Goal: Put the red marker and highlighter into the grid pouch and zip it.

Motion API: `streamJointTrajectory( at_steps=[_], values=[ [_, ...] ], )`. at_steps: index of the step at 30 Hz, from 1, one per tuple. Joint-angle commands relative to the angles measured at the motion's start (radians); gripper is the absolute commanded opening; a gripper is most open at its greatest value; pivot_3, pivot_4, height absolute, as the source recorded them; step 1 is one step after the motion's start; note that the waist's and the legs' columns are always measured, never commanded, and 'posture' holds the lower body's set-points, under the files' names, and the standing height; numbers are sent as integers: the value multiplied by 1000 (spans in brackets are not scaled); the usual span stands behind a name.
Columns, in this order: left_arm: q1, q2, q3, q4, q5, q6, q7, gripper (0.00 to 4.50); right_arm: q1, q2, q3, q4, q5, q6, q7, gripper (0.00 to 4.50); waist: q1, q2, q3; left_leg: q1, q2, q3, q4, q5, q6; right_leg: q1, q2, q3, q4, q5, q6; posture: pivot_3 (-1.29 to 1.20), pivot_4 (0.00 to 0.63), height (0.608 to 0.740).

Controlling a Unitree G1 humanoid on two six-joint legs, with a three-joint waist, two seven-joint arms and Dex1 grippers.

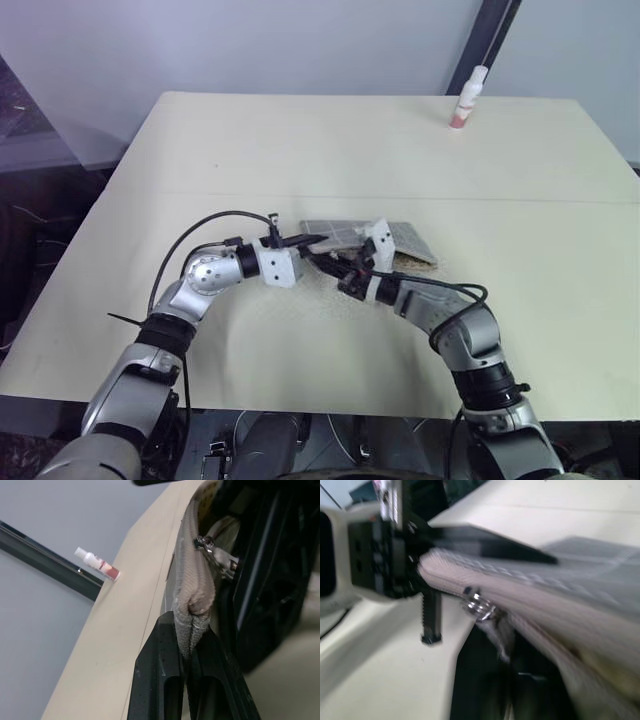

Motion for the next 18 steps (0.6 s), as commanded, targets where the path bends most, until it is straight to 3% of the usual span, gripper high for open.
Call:
streamJointTrajectory(
  at_steps=[1,9,14,18],
  values=[
    [1,14,18,6,-18,-6,25,0,26,-65,-46,-71,6,-5,28,18,0,0,0,0,0,0,0,0,0,0,0,0,0,0,0,0,150,740],
    [26,40,62,33,-150,61,-48,0,104,-338,-209,-14,-28,-60,113,18,0,0,0,0,0,0,1,0,0,1,-1,0,-1,0,0,0,150,740],
    [40,50,68,40,-186,77,-72,0,136,-412,-245,44,-78,-129,139,18,-2,0,0,0,1,0,0,0,0,1,0,0,0,0,0,0,150,740],
    [36,31,67,35,-205,104,-80,0,142,-402,-249,21,-74,-142,136,18,-1,0,0,0,1,0,0,0,0,1,-1,0,0,0,0,0,150,740]
  ],
)
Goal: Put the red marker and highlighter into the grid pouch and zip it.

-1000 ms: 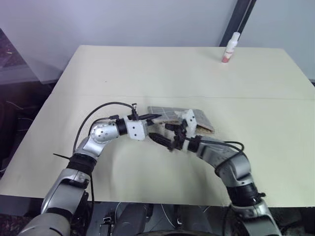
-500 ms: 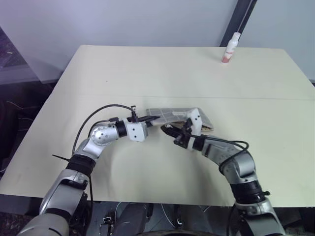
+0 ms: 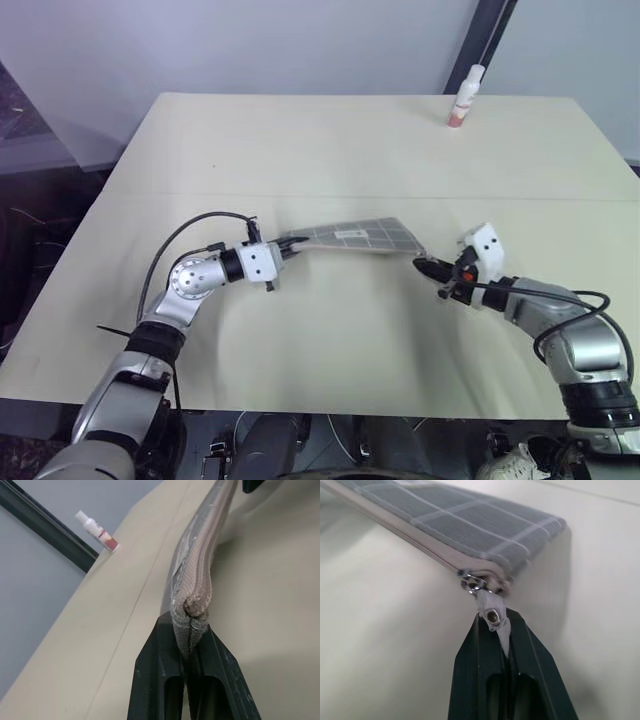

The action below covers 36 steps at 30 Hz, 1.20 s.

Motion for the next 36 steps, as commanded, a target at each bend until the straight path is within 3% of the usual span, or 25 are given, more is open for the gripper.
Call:
streamJointTrajectory(
  at_steps=[1,5,7,10,15,17,20,23,36],
  values=[
    [-5,0,41,-3,-40,29,5,0,2,-11,-37,-22,-15,-29,-8,18,1,0,0,0,0,0,0,0,0,0,0,0,0,0,0,0,150,740],
    [-14,-28,30,4,-47,43,-4,0,-3,-4,-16,-16,-60,-92,-14,18,2,0,0,0,0,0,2,0,0,1,0,0,0,0,0,0,150,740],
    [-19,-53,21,1,-88,81,-52,0,-6,19,-22,-14,-48,-99,-13,596,3,0,0,0,0,0,2,0,0,1,0,0,0,0,0,0,150,740],
    [-20,-72,32,-14,-110,111,-64,999,18,25,-16,-48,-34,-110,11,1855,3,0,0,0,0,0,2,0,0,1,0,0,0,0,0,0,150,740],
    [28,-49,90,-178,-263,264,-144,3639,154,-51,-106,-137,15,-166,138,4487,3,0,0,-1,0,0,1,0,0,0,0,0,0,0,0,0,150,740],
    [62,-29,113,-269,-333,383,-171,4476,209,-77,-153,-173,46,-191,186,4500,2,0,0,-1,0,0,1,-1,1,0,0,0,-1,0,0,0,150,740],
    [129,26,179,-410,-456,591,-178,4476,261,-95,-215,-224,50,-241,202,4500,-9,0,0,0,0,0,1,-1,1,2,0,0,-1,-1,-1,0,150,740],
    [177,73,238,-465,-471,688,-140,4476,279,-86,-215,-259,44,-285,216,4500,-20,1,0,0,1,0,1,-1,1,3,1,0,1,-3,-3,0,150,740],
    [188,148,430,-241,-425,680,-60,4476,341,-90,-165,-255,19,-363,277,4500,-9,1,0,0,0,0,0,-1,1,2,-1,1,-2,-4,-3,0,150,740]
  ],
)
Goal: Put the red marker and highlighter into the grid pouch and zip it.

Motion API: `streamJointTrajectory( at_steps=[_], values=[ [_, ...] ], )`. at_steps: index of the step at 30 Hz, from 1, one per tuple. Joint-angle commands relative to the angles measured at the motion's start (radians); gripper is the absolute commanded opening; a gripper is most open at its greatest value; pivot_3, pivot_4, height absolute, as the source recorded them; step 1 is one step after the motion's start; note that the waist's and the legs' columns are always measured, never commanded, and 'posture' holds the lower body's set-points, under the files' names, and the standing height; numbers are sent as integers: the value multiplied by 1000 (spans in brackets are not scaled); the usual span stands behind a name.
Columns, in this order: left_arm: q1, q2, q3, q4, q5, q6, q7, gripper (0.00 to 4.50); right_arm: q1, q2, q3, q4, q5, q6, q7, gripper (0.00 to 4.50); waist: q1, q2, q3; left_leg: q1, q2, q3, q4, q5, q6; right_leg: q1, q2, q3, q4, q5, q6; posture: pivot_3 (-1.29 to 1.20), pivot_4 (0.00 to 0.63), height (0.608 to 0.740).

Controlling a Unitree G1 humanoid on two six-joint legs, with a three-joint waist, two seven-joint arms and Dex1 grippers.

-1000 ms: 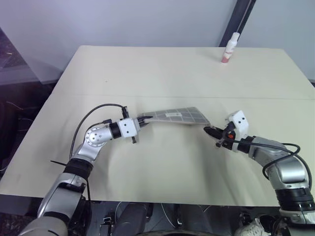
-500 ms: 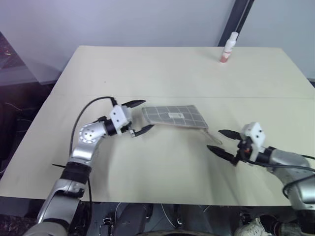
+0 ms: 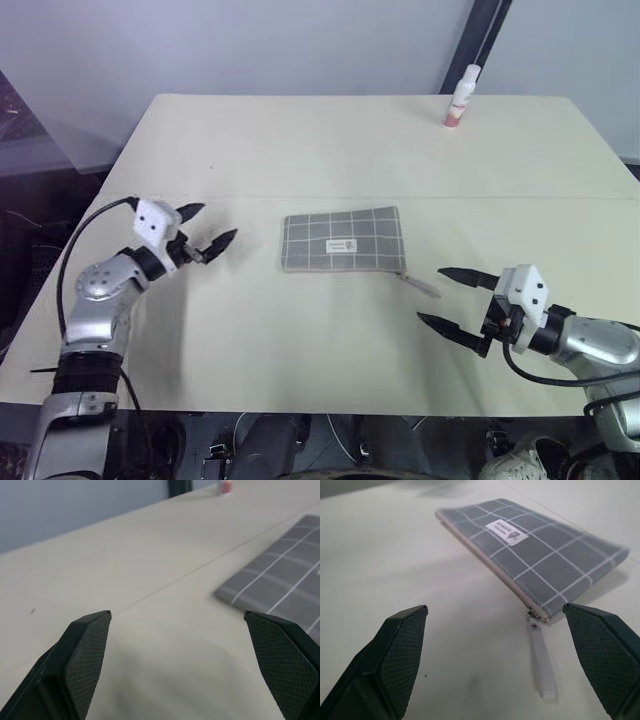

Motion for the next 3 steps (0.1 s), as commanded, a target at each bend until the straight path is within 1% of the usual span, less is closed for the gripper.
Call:
streamJointTrajectory(
  at_steps=[1,3],
  values=[
    [-20,10,56,45,-6,-43,-5,4476,8,-17,-15,-8,16,-11,21,4500,7,0,0,0,0,0,0,0,0,0,0,0,0,0,0,0,150,740],
    [-33,7,71,97,3,-82,1,4476,45,-32,-1,5,-18,-35,47,4500,11,0,0,0,0,0,0,0,0,-1,0,0,0,0,0,0,150,740]
  ],
)
